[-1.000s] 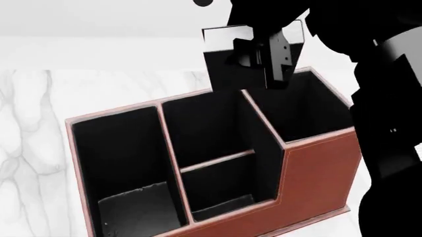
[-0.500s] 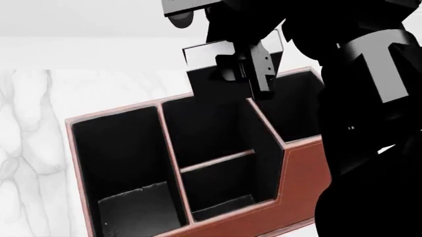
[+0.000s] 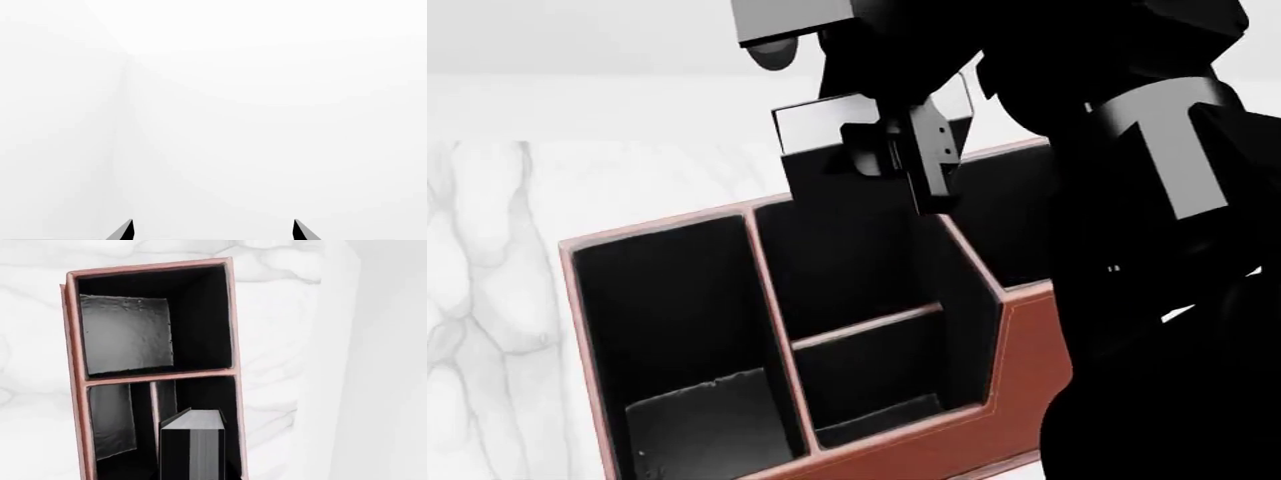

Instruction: Pick up the book and place it in the front compartment of the caddy.

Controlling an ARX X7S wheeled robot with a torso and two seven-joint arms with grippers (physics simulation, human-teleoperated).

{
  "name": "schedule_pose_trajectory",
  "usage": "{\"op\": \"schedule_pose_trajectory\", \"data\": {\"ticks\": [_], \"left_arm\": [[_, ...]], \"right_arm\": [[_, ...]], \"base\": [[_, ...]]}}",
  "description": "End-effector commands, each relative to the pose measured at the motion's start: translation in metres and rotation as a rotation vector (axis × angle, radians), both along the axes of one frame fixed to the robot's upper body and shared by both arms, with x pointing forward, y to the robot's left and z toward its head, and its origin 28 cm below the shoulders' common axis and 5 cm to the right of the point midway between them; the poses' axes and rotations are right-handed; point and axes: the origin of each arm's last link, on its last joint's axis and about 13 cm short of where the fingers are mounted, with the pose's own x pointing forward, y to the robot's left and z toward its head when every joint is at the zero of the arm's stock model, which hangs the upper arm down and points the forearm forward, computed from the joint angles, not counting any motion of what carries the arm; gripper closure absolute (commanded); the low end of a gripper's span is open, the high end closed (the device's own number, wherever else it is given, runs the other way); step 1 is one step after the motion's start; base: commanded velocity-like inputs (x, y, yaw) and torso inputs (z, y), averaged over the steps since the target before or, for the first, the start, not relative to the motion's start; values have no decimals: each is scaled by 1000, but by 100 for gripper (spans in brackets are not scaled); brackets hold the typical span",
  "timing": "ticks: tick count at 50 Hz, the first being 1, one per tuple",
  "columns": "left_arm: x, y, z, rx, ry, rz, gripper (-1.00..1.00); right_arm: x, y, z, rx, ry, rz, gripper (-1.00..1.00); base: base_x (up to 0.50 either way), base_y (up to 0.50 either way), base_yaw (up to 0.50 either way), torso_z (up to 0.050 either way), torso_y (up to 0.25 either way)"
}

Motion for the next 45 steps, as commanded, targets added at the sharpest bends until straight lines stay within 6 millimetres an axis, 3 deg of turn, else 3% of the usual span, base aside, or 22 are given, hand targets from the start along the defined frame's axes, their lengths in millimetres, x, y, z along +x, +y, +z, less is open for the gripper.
{"op": "schedule_pose_trajectory", "data": {"ticks": [1,45], "left_arm": [[0,2,1,-15,-22,0,-100],[1,2,0,-9,-11,0,-100]], "right_arm": [[1,12,-4,32,3,44,100],[6,15,-21,46,5,28,100]], "base": [[0,0,0,0,0],[0,0,0,0,1]]}}
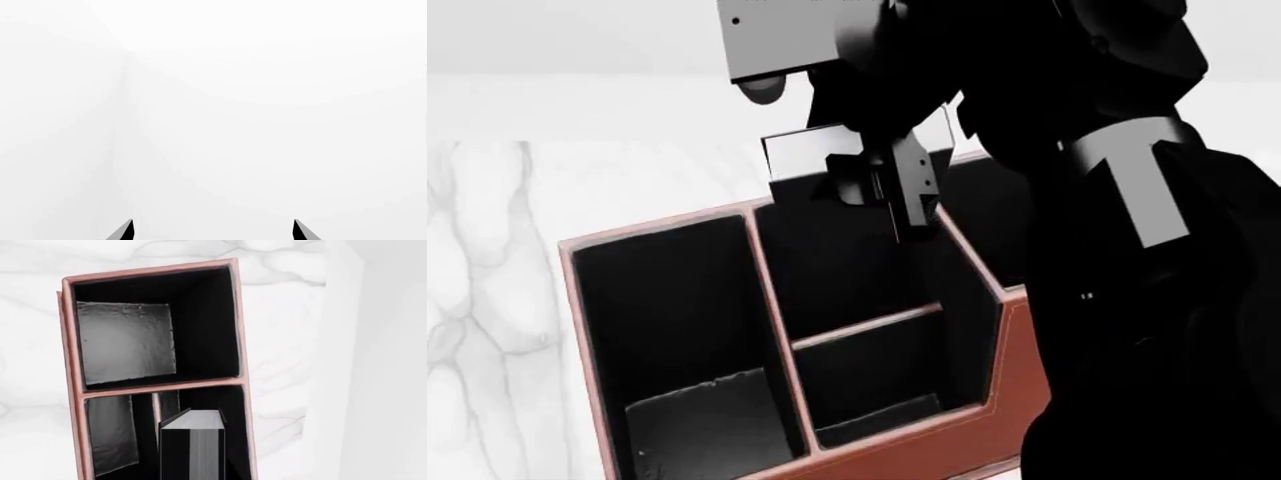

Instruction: Pick up the book and place it in the front compartment of the caddy.

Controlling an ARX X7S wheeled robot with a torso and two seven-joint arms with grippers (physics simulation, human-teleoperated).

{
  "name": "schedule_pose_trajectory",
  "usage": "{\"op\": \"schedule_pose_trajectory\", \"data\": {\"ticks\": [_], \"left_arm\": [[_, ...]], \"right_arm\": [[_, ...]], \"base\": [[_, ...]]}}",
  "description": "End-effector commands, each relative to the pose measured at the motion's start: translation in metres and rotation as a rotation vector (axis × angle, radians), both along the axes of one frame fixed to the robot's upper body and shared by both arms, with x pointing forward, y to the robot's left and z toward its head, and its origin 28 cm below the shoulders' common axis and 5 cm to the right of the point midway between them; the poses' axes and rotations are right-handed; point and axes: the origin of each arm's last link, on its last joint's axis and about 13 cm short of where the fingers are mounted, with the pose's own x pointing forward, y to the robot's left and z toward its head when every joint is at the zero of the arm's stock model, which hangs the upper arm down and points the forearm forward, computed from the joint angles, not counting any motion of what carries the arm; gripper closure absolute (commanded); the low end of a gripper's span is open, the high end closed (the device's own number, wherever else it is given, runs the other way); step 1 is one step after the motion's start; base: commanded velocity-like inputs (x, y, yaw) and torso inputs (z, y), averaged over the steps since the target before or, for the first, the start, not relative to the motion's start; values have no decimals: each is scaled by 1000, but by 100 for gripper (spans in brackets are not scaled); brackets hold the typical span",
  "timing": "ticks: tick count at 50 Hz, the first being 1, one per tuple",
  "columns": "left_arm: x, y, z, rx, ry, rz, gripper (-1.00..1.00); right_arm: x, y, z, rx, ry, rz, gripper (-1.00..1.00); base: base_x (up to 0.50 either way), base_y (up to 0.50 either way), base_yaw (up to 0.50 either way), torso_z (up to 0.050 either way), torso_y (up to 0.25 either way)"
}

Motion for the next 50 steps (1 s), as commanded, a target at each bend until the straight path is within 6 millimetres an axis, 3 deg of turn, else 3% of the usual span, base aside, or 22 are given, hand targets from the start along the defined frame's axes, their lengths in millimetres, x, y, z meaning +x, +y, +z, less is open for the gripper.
{"op": "schedule_pose_trajectory", "data": {"ticks": [1,11,24,32,50], "left_arm": [[0,1,1,-7,-23,1,-100],[-1,1,0,-1,-28,1,-100],[-2,2,0,0,-34,6,-100],[-1,2,0,7,-35,-5,-100],[-1,2,1,-2,-38,-14,-100]], "right_arm": [[-1,9,3,25,-15,31,100],[-1,10,3,30,-20,33,100],[-1,10,3,33,-22,32,100],[-1,9,3,33,-23,33,100],[-1,9,4,31,-24,29,100]], "base": [[0,0,0,0,0],[0,0,0,0,-150],[0,0,0,0,-8],[0,0,0,0,-234],[-1,0,0,0,0]]}}
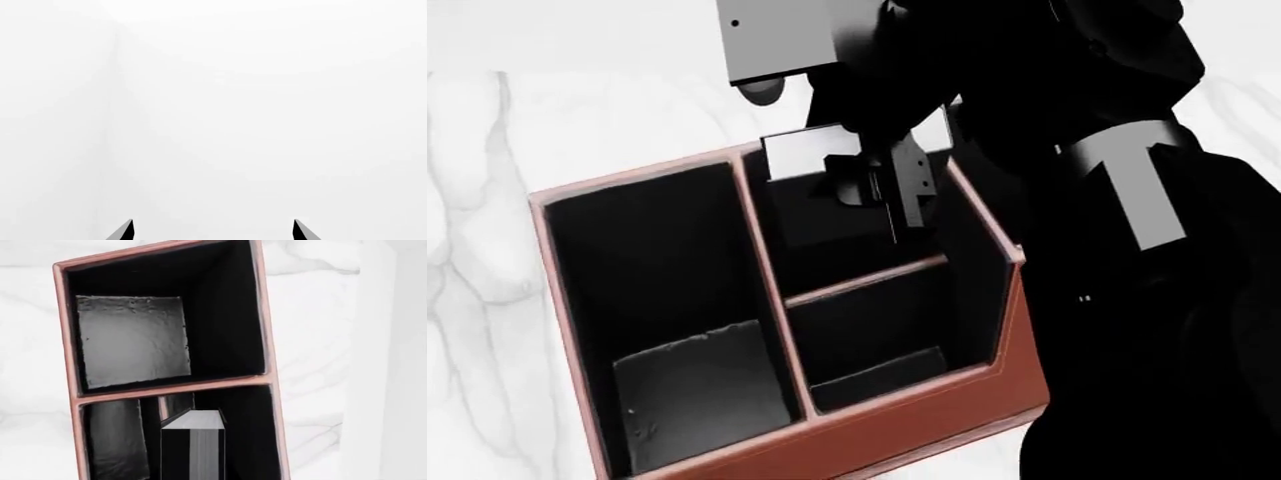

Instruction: Pick up the book and place it in the front compartment of the caddy.

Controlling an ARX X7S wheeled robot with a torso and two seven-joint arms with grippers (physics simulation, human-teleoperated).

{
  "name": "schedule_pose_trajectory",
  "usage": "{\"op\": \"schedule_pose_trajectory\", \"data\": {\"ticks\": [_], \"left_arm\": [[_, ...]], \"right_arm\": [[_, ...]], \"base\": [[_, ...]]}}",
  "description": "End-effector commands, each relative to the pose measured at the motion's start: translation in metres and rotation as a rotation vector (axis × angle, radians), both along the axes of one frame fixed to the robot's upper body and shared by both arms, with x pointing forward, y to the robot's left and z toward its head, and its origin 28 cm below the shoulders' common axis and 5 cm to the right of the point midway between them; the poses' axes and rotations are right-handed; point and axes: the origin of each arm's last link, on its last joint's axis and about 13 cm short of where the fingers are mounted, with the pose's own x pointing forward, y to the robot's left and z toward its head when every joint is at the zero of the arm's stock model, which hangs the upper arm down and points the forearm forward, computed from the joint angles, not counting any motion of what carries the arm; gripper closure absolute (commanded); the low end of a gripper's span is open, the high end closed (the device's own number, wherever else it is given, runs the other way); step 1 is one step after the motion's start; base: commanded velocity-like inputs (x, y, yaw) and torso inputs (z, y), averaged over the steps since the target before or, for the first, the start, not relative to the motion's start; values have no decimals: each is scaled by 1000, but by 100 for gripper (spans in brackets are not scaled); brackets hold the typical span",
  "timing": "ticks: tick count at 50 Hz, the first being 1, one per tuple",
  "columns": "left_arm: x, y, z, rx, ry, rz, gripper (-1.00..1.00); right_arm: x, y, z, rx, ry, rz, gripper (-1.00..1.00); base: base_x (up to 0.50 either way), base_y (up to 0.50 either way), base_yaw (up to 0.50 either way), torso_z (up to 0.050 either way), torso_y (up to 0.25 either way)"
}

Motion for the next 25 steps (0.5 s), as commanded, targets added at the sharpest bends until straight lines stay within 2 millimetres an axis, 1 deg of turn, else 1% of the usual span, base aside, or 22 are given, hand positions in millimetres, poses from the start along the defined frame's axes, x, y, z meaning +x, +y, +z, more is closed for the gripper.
{"op": "schedule_pose_trajectory", "data": {"ticks": [1,4,6,10,25], "left_arm": [[0,2,2,-7,-28,0,-100],[0,2,2,-6,-28,0,-100],[-1,1,1,12,-30,4,-100],[-1,1,1,-5,-30,-3,-100],[-1,2,1,-4,-31,0,-100]], "right_arm": [[-2,9,6,26,-13,33,100],[-2,9,5,25,-14,32,100],[-2,9,5,27,-15,32,100],[-1,9,4,29,-15,32,100],[-1,10,4,33,-17,32,100]], "base": [[0,0,0,0,0],[0,0,0,0,-40],[0,0,0,0,-238],[0,0,0,0,-211],[0,0,0,0,-2]]}}
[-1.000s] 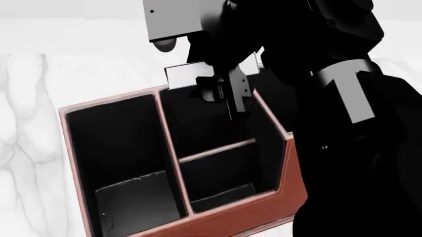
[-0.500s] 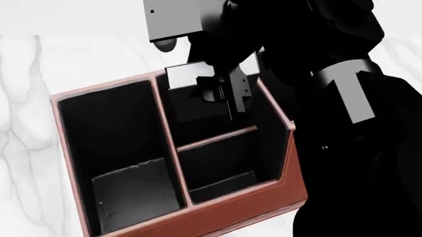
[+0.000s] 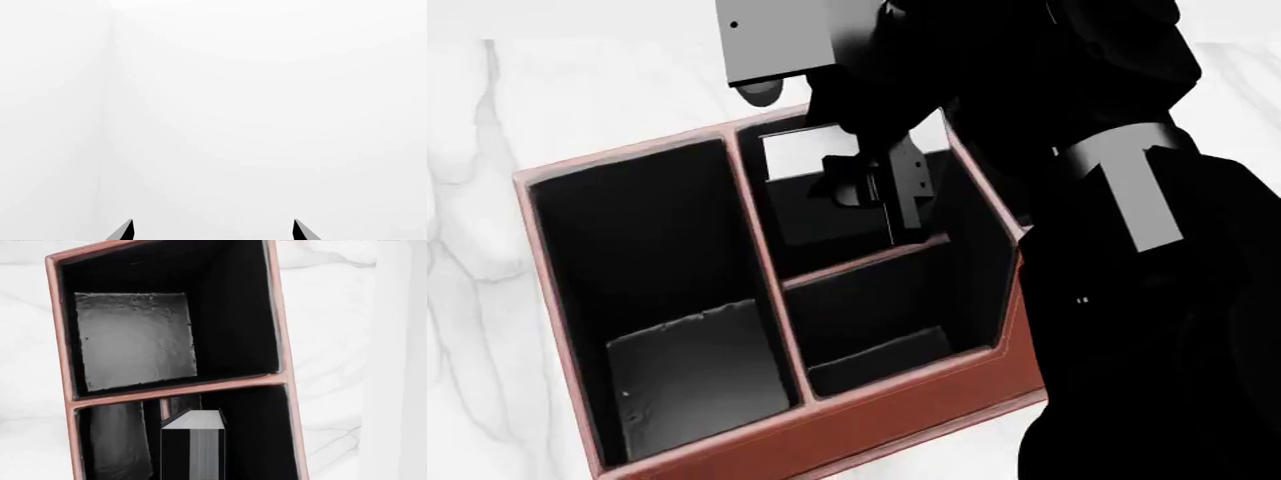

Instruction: Pick up the book and place it in the front compartment of the caddy.

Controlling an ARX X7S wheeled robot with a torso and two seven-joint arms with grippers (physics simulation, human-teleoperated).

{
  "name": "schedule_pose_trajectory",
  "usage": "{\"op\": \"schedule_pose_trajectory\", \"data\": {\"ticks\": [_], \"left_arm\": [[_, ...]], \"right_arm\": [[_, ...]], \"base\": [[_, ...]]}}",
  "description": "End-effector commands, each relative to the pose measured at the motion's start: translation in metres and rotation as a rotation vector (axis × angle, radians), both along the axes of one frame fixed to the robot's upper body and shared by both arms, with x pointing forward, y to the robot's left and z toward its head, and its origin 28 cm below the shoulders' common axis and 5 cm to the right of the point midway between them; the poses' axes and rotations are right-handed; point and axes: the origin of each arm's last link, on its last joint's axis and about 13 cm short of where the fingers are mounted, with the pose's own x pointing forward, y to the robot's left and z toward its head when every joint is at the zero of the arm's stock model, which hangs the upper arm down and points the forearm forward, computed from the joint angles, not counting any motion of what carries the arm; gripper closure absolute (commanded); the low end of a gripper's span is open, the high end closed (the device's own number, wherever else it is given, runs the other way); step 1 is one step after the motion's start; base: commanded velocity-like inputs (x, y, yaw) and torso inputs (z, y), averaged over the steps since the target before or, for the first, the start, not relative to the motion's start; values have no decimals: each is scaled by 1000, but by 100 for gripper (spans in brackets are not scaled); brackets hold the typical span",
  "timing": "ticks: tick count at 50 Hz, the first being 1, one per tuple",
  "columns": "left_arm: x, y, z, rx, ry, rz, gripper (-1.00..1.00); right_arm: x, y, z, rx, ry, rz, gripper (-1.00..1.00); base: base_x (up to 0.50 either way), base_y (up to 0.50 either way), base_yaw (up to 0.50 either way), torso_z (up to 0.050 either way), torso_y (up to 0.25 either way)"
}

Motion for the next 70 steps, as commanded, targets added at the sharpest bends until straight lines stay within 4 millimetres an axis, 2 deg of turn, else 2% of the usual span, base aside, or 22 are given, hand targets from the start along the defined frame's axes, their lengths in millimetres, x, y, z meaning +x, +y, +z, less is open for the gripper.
{"op": "schedule_pose_trajectory", "data": {"ticks": [1,7,69,70], "left_arm": [[0,1,2,-2,-29,3,-100],[0,1,2,-5,-30,0,-100],[0,2,4,-18,-35,-10,-100],[0,2,4,-20,-35,-10,-100]], "right_arm": [[-2,9,6,27,-15,36,100],[-2,9,5,29,-14,34,100],[-1,7,2,20,-26,-16,100],[-1,7,2,19,-28,-22,-100]], "base": [[0,0,0,0,0],[0,0,0,0,-174],[0,0,0,0,-14],[0,0,0,0,0]]}}
